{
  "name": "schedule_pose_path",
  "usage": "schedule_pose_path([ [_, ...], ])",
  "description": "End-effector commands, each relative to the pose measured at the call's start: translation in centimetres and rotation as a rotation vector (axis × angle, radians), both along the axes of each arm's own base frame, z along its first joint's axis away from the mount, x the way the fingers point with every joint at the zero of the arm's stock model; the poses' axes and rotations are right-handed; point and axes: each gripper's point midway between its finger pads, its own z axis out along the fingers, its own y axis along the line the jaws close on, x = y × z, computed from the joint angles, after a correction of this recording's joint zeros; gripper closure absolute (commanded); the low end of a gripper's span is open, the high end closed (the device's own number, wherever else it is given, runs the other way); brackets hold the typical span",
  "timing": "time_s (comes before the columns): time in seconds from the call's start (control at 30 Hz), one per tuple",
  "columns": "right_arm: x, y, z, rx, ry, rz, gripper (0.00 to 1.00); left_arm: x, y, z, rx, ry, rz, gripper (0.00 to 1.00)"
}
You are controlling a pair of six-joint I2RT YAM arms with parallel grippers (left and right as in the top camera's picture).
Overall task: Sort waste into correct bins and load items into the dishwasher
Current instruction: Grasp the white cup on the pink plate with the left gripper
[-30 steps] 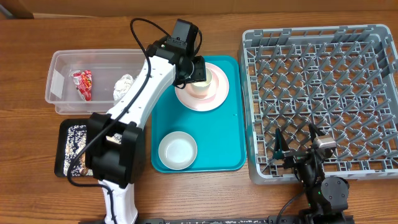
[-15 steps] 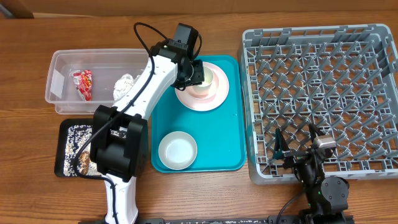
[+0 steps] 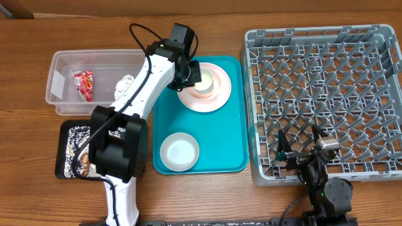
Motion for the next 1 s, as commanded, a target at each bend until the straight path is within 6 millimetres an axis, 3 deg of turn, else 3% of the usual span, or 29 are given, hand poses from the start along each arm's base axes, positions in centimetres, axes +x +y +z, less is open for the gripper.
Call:
schedule_pose_path([
  [0.0, 0.0, 0.1, -0.1, 0.003, -0.008, 0.001, 0.0, 0.6, 0.1, 2.5, -0.019, -0.05, 0.008, 0.96],
  [0.13, 0.0, 0.1, -0.1, 0.003, -0.008, 0.001, 0.0, 0.3, 0.1, 4.4, -0.037, -0.075, 0.007, 0.96],
  [0.3, 0.0, 0.1, -0.1, 0.003, -0.008, 0.001, 0.0, -0.5, -1.0, 8.6, -0.181, -0.118, -0.061, 0.96],
  [0.53, 0.0, 0.1, -0.1, 0.003, -0.008, 0.001, 0.0, -3.2, -3.9, 14.8, -0.611, -0.101, -0.277, 0.96],
  [0.7, 0.0, 0.1, -0.1, 0.003, -0.008, 0.001, 0.0, -5.3, -4.4, 18.3, -0.865, -0.119, -0.455, 0.96],
  [0.8, 0.0, 0.1, -0.1, 0.003, -0.008, 0.001, 0.0, -5.7, -3.9, 19.4, -0.928, -0.149, -0.505, 0.96],
  [0.97, 0.0, 0.1, -0.1, 0.003, -0.008, 0.001, 0.0, -5.6, -3.4, 19.3, -0.911, -0.204, -0.551, 0.96],
])
